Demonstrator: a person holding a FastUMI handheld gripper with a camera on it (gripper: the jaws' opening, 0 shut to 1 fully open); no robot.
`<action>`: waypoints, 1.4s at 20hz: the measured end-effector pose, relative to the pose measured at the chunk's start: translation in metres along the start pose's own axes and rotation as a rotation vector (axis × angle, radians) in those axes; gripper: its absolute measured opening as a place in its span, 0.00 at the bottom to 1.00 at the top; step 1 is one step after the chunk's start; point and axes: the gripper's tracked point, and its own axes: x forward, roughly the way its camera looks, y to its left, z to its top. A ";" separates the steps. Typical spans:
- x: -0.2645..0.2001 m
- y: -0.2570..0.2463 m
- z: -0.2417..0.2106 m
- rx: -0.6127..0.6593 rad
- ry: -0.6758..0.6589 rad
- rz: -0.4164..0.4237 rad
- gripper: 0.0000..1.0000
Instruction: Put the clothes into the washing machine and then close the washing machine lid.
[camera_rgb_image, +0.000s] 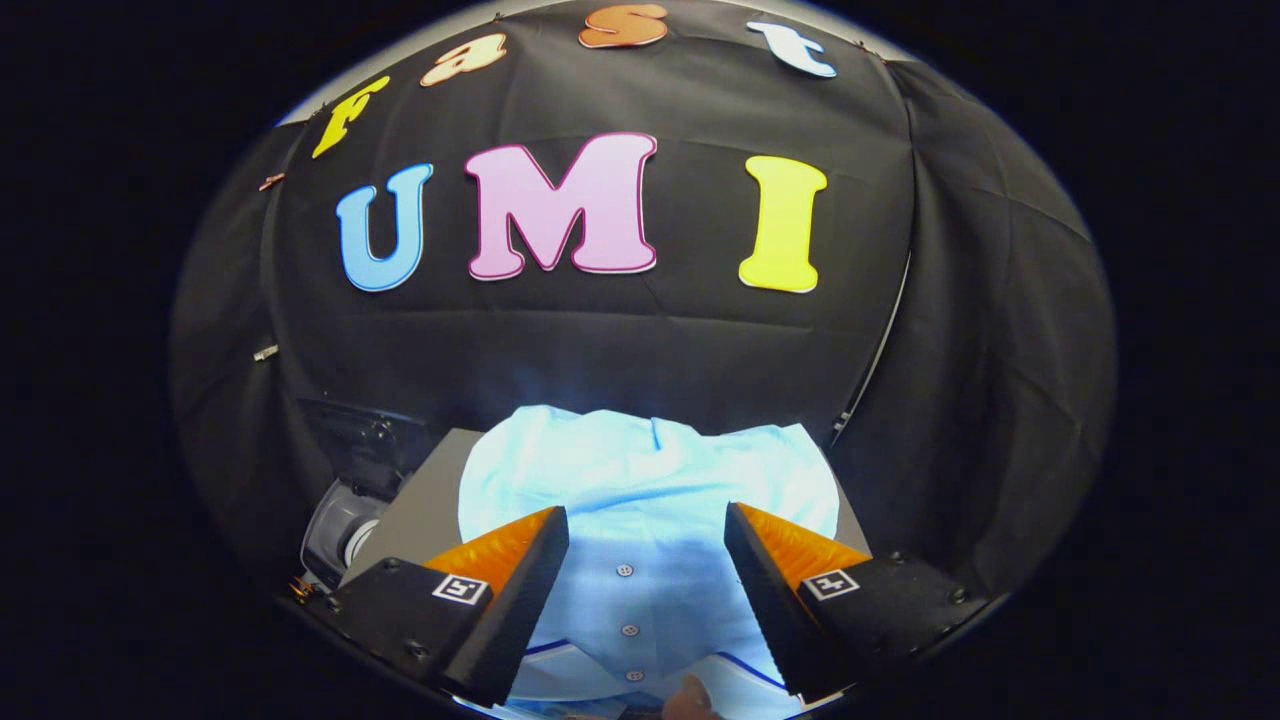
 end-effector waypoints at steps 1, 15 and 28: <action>0.006 -0.002 -0.006 0.003 0.038 -0.002 0.98; 0.038 -0.007 -0.027 0.018 0.208 0.006 0.39; -0.035 0.009 0.035 0.066 -0.045 0.049 0.05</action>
